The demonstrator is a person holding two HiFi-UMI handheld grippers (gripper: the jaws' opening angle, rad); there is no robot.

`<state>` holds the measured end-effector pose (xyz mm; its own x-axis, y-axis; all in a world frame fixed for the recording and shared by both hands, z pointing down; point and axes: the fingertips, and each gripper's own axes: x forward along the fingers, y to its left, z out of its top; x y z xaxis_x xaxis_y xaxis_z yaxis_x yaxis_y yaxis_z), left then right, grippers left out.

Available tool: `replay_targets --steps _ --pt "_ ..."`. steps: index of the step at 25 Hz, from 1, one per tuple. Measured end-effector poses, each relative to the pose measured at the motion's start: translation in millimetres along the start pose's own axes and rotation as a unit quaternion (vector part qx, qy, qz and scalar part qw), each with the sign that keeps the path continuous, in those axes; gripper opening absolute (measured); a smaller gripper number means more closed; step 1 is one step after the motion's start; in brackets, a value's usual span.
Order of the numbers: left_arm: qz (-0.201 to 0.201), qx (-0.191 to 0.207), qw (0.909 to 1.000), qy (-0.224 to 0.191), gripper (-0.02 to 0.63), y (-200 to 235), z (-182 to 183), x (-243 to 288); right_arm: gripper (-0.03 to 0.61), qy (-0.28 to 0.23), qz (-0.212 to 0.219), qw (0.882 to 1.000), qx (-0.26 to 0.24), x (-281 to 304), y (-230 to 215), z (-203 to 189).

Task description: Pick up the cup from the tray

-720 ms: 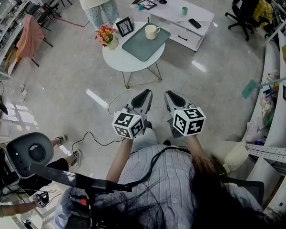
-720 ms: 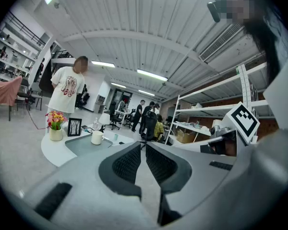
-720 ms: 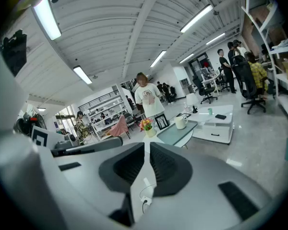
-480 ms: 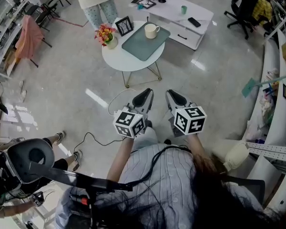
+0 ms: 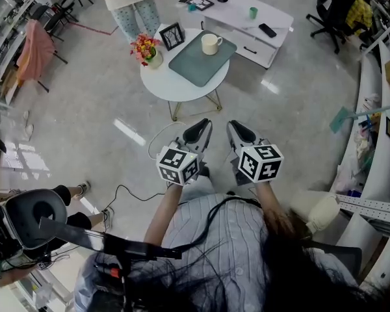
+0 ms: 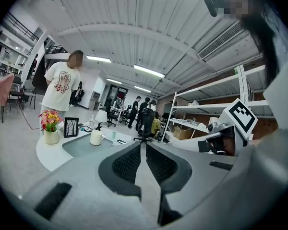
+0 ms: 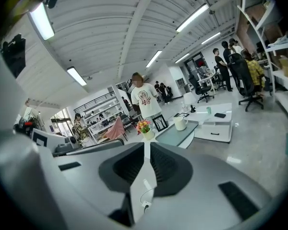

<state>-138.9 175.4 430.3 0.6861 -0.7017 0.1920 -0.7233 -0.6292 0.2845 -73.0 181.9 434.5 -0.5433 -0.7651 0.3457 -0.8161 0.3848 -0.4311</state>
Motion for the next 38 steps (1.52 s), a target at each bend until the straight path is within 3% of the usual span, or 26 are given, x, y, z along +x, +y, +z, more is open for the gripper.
replay_targets --steps 11,22,25,38 --pt "-0.042 0.026 0.9982 0.032 0.020 50 9 12 0.054 -0.015 -0.019 0.999 0.028 62 6 21" --pt "-0.027 -0.022 0.9989 0.030 0.020 89 15 45 0.054 -0.003 -0.035 0.999 0.036 91 -27 38" --pt "-0.011 -0.042 0.9989 0.016 0.020 97 20 65 0.054 0.001 -0.029 0.999 0.033 98 -48 47" --pt "0.090 -0.050 0.9946 -0.003 0.025 110 45 174 0.054 0.038 0.045 0.998 0.012 134 -148 115"
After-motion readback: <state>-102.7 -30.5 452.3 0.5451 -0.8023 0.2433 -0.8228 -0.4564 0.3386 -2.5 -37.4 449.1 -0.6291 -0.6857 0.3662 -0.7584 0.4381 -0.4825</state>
